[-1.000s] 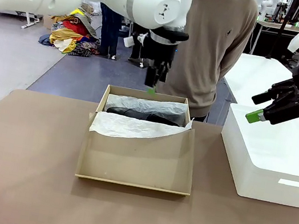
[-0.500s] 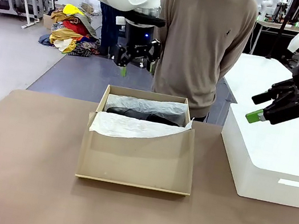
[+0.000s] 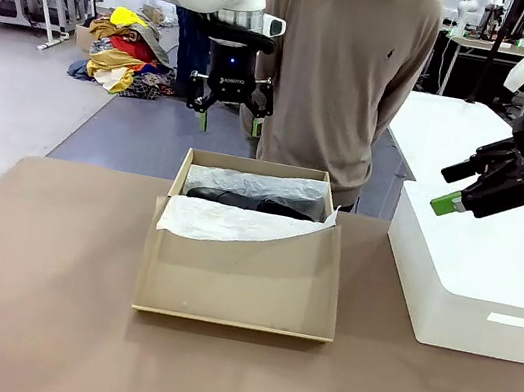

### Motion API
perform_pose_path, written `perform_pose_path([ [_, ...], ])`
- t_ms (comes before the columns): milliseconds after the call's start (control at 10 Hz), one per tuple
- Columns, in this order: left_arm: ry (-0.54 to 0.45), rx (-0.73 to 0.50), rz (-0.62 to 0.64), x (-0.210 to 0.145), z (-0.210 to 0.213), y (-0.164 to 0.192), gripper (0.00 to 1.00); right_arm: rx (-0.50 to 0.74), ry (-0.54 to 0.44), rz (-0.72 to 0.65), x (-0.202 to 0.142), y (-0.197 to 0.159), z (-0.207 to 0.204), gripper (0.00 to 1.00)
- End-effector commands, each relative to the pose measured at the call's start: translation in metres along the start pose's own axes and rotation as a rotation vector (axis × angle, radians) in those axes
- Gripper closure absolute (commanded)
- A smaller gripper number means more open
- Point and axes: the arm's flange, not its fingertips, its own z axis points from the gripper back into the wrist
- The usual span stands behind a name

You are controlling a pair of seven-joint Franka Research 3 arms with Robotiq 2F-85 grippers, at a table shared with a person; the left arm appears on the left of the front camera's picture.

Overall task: Pack the shoes into the box.
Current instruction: Close the Shoes Box.

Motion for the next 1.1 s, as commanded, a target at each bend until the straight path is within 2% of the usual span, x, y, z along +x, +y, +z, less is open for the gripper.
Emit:
perform_pose_path([
  [0, -0.001, 0.001, 0.012, 0.001, 0.0, 0.002, 0.0, 0.014, -0.028, 0.004, 0.001, -0.002, -0.001, 0.0],
  [500, 0.001, 0.0, 0.002, 0.001, -0.001, 0.0, 0.0, 0.014, -0.028, 0.004, 0.001, -0.002, -0.001, 0.0],
  [800, -0.137, 0.088, -0.248, -0.006, 0.016, 0.066, 0.0, 0.014, -0.028, 0.004, 0.001, -0.002, -0.001, 0.0],
  [1000, -0.118, 0.138, -0.403, -0.007, 0.017, 0.11, 0.0, 0.014, -0.028, 0.004, 0.001, -0.002, -0.001, 0.0],
])
